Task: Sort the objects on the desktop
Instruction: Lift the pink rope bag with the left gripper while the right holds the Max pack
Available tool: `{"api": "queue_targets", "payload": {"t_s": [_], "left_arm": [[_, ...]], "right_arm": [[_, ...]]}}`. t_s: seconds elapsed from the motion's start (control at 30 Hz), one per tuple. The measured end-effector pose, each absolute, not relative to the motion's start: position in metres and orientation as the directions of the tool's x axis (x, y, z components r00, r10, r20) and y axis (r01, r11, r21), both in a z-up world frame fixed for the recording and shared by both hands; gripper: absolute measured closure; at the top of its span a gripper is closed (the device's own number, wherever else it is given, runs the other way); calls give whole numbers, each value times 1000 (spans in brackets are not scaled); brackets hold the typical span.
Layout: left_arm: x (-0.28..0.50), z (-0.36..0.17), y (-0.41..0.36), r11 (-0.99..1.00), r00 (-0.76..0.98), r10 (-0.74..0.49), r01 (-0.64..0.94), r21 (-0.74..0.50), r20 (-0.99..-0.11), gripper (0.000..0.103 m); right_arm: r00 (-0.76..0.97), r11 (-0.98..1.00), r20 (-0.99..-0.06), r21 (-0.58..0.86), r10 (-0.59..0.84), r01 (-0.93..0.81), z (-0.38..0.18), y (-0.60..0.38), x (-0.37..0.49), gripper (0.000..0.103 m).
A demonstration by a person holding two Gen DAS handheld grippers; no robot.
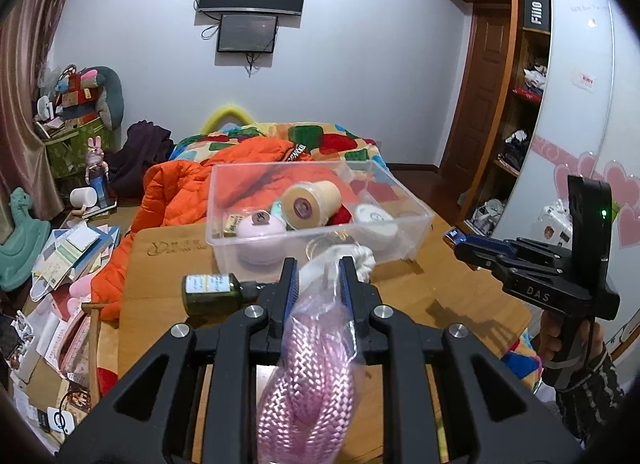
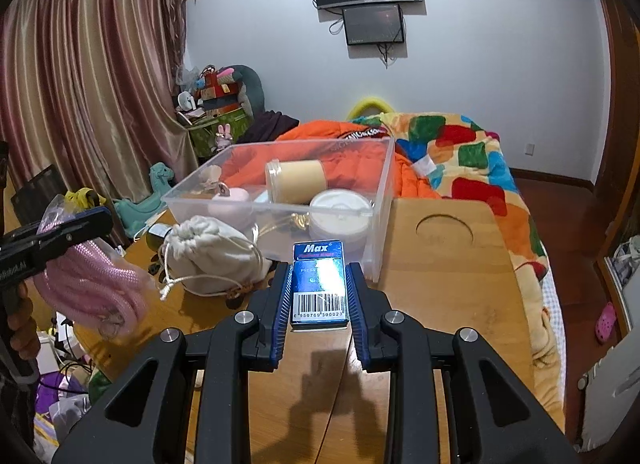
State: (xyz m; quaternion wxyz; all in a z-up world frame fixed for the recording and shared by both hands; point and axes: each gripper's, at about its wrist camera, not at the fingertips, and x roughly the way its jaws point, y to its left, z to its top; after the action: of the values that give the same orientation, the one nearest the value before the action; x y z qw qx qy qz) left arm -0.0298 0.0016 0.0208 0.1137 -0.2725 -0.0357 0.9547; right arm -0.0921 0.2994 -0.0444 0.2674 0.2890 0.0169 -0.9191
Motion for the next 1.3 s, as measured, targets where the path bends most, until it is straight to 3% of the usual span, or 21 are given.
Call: {"api": "queue_targets", "payload": {"t_s": [0.07,0.17,0.47,0.57,0.63,0.7,0.77,1.07,1.17,1.3], "left_arm": [[-31,25,-3,-972,-827,234,-193,-133,-510,95],[-36,30,-8,-971,-826,238,-197,-133,-512,99],[-38,12,-16,-973,-798,229,-198,-117,-557,98],[-31,8,-22,-977,-792,210,-183,-105,-573,91],[-24,3,-29,-982,-789,187,-167,-89,-586,80],[-16,-2,-38,-986,-786,163,-147,-76,-597,56],[-8,-10,-46,-989,-779,144,-134,-62,-610,46],[2,-50,-75,-985,-680,161,-158,-72,-715,39],[3,-59,-81,-981,-662,181,-179,-81,-728,27],[3,-66,-81,-974,-642,201,-211,-82,-740,20]], "right_arm": [[-690,-854,-535,124,-487,506,-40,300,-92,79],[-694,-853,-530,118,-488,509,-33,300,-93,79],[-668,-841,-547,138,-504,523,-38,293,-98,79],[-656,-837,-557,145,-509,527,-43,291,-100,79],[-650,-833,-558,152,-516,531,-44,289,-100,79],[-646,-831,-560,154,-519,534,-45,288,-98,79],[-641,-828,-563,156,-522,539,-46,286,-97,79],[-611,-815,-575,191,-544,546,-50,279,-92,78],[-615,-819,-577,182,-537,544,-48,277,-90,78],[-629,-829,-582,151,-515,539,-44,271,-86,78]]}}
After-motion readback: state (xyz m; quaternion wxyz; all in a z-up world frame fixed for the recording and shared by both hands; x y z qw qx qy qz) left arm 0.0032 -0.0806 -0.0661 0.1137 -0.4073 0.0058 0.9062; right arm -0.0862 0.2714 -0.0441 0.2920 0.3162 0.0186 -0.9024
